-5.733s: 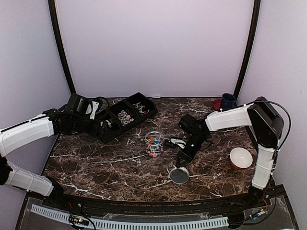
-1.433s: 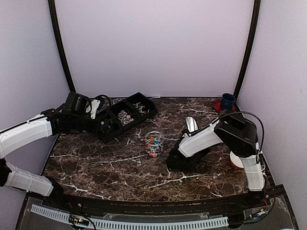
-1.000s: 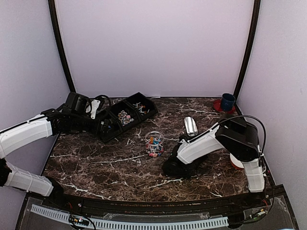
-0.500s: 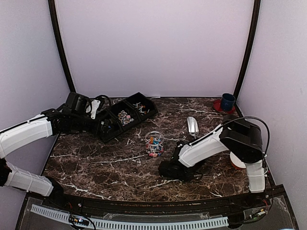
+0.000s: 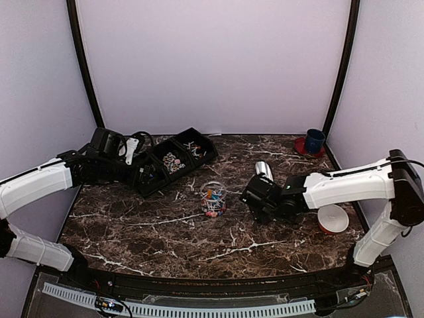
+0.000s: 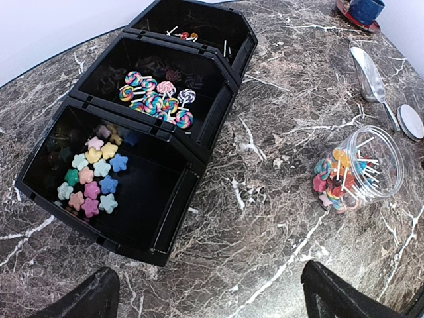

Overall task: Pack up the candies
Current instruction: Put down the bottle lid at the center of the board, then pick up the bottle lid from the center of the board.

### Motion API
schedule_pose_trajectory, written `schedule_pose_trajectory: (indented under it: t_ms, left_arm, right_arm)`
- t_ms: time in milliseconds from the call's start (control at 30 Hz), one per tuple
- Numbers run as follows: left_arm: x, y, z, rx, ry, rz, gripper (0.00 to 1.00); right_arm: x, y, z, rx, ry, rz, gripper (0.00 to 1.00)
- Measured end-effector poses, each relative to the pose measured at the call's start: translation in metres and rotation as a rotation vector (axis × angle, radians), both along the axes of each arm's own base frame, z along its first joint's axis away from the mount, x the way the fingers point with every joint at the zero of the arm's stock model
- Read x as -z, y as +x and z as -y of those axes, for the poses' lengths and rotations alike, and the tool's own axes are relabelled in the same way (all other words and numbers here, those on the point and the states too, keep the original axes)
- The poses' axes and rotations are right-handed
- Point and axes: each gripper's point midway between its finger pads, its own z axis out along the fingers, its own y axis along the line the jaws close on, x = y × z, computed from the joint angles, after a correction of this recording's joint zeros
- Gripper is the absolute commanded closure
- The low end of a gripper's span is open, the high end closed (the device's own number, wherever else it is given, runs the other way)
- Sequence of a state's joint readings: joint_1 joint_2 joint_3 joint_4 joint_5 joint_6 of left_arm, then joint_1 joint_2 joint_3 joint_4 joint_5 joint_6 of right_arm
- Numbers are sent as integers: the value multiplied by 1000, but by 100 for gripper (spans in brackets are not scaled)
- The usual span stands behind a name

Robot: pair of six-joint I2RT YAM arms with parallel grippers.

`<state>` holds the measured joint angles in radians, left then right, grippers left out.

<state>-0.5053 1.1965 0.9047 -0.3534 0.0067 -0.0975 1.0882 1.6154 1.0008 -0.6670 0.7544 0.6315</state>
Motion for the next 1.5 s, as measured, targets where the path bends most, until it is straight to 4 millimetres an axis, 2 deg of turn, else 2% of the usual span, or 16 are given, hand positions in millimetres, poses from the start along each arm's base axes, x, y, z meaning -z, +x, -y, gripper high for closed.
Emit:
schedule_pose_trajectory:
  t_ms: [33,200,300,500,767,1033,1500]
  left_arm:
    - [0,0,0,0,0,0,1]
    - [0,0,0,3,-2,-1,1]
    - [0,0,1,3,-2,-1,1]
    - [0,-1,1,3,-2,-2,1]
    - [0,0,1,3,-2,-2,1]
    - [0,0,1,3,-3,-2,1]
    - [0,-1,2,8,-6,-4,1]
  right_arm:
    - [-3,2,4,10,42,-13,2]
    - [-22,14,30,73,226,-47,2]
    - [-25,22,42,104,290,-59,2]
    - [-8,32,67,172,312,-123,2]
    - [13,48,87,248,318,-160,2]
    - [37,56,98,300,295,-201,2]
    - [53,55,105,328,307,-249,2]
